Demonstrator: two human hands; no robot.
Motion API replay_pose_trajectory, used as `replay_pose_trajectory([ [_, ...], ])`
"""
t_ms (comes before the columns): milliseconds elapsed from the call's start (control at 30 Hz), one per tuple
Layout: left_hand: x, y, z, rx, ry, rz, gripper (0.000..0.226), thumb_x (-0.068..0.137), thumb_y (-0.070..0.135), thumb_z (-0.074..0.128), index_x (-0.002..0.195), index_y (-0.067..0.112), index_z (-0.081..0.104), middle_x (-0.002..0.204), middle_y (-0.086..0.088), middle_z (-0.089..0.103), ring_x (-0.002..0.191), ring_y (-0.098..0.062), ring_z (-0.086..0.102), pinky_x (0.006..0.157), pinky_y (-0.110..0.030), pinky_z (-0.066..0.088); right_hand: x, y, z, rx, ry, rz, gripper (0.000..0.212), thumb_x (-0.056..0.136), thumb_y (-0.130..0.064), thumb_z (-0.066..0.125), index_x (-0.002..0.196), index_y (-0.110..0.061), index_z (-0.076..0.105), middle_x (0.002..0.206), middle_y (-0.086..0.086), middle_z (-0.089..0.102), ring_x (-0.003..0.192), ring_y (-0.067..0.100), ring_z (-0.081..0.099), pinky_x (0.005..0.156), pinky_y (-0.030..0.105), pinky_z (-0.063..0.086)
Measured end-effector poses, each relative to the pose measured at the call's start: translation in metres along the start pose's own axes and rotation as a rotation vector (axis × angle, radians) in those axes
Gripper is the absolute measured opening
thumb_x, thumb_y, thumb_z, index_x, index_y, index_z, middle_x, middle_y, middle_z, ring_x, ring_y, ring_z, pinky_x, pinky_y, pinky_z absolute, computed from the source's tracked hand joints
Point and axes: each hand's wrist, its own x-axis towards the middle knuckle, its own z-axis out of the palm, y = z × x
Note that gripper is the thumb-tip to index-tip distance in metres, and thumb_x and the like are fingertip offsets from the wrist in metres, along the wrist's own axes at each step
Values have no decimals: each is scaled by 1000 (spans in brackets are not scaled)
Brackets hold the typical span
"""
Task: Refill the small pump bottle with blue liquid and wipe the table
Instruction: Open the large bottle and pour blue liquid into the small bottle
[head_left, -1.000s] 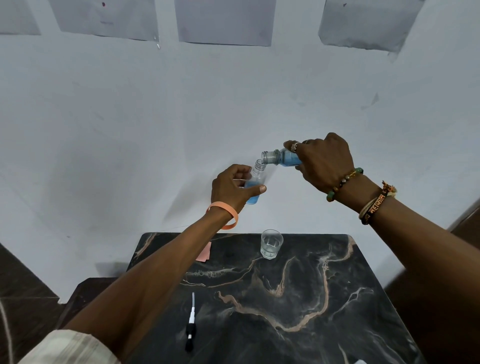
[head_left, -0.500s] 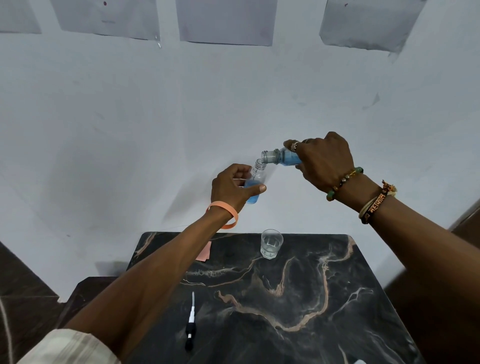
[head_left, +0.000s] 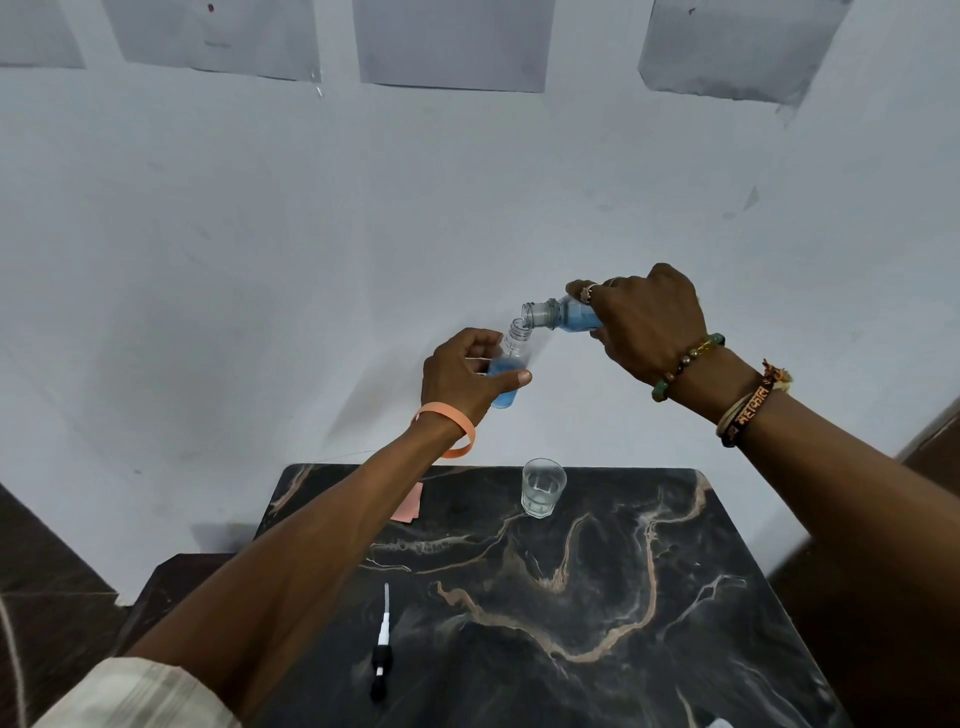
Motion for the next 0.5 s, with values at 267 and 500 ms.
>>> replay_pose_trajectory([
  [267, -1, 0, 0, 3, -3, -5, 54, 65, 37, 85, 111, 20, 62, 112, 0, 68, 89, -14, 64, 66, -7, 46, 0, 0, 0, 10, 0, 4, 45, 91, -25, 58, 135, -27, 47, 107, 3, 69, 88, 31, 64, 77, 34, 34],
  [500, -1, -1, 0, 0, -2, -5, 55, 65, 36, 85, 111, 18, 62, 113, -2, 68, 92, -16, 65, 72, -14, 49, 1, -1, 1, 7, 2, -1, 46, 90, -24, 57, 135, -27, 47, 105, 2, 69, 87, 31, 64, 76, 34, 33],
])
